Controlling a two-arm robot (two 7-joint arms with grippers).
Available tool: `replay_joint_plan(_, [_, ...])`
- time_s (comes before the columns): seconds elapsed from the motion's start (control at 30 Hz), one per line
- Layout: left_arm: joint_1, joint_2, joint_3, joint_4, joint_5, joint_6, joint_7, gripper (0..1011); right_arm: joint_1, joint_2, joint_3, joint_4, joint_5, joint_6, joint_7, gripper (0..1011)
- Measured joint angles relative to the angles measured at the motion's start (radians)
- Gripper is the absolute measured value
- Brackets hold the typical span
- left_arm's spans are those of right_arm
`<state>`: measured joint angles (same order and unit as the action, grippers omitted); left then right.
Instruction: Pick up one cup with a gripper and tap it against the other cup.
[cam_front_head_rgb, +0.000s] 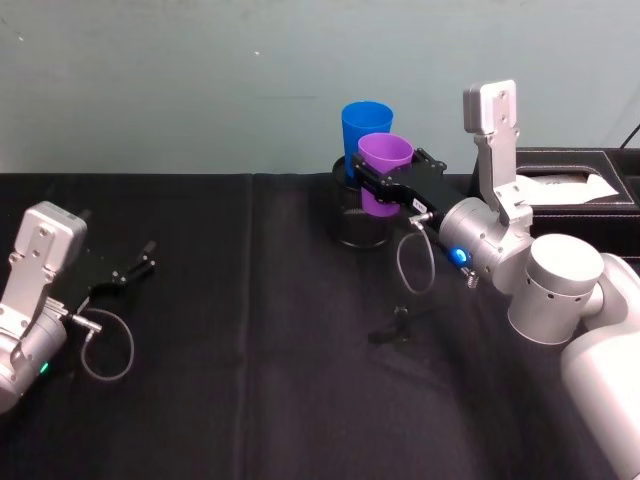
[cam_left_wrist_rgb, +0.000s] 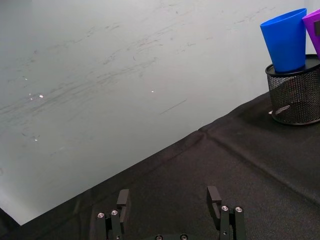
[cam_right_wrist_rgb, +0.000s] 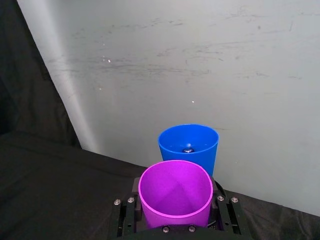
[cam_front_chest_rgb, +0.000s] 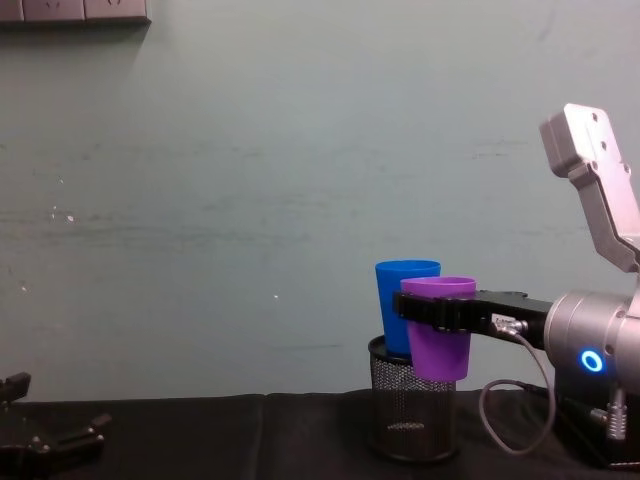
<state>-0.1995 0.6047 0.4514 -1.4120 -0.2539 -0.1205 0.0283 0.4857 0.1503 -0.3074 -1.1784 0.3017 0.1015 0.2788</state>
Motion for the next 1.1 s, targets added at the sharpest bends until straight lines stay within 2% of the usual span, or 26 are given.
replay_joint_plan(1.1, [0.000, 0.000, 0.000, 0.000, 0.000, 0.000, 0.000, 1000, 0.000, 0.000, 0.000, 0.000, 0.000, 0.000, 0.000, 729])
